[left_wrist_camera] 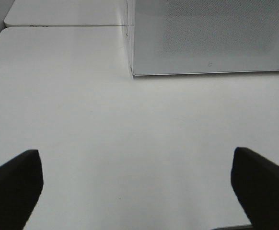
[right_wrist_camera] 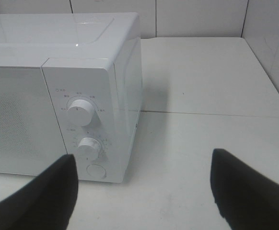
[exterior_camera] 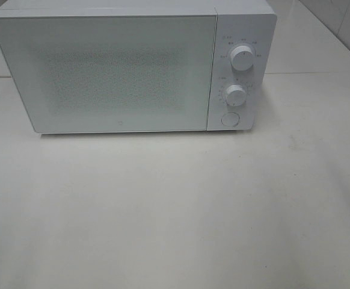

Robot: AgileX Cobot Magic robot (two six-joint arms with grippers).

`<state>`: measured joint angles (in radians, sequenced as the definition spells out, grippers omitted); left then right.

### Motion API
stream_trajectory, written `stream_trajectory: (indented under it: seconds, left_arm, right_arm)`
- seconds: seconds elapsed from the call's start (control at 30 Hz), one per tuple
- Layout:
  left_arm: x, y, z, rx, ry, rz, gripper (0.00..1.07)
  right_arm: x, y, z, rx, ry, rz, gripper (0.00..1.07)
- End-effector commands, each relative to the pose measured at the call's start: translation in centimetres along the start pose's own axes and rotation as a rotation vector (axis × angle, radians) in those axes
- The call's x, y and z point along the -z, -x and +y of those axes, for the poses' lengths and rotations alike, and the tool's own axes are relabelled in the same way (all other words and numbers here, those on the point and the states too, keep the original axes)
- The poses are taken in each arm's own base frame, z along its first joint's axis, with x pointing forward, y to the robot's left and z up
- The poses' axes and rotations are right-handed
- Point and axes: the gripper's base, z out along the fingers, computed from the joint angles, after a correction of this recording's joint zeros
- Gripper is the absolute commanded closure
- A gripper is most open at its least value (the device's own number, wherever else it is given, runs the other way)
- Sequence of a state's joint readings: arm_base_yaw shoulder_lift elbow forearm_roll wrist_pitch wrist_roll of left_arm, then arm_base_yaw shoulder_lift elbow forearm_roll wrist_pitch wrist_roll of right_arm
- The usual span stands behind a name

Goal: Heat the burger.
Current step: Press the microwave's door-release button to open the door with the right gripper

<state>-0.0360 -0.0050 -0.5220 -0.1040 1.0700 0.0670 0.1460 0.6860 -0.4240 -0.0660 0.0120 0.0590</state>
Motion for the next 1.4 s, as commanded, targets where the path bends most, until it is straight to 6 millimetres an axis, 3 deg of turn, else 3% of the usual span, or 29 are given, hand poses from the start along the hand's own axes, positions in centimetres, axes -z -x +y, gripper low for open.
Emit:
stream_trajectory:
  seconds: [0.03,0.37,0.7,1.0,1.4]
  left_arm:
    - [0.2,-0.2,0.0,0.004,0.001,-0.013,0.07]
    - [0.2,-0.2,0.0,0.004,0.001,-0.013,0.07]
    - [0.2,-0.2,0.0,0.004,0.001,-0.013,0.07]
    - [0.2,-0.2,0.0,0.004,0.001,-0.013,0.07]
    - [0.2,-0.2,0.0,0.004,0.001,-0.013,0.07]
  right_arm:
    - [-1.6,-0.7,0.0,0.012,0.004,-0.043,0.32]
    - [-5.5,-2.3,0.1,0.006,0.015,-0.103,0.32]
    - [-9.7,-4.1,-0.5,0.034,-0.1,-0.15,0.33]
    - [-12.1,-6.9,2.4,-0.037,-0.11,-0.105,0.33]
    - [-12.7,-10.1,7.0,-0.054,-0.109,-0.03,0.33]
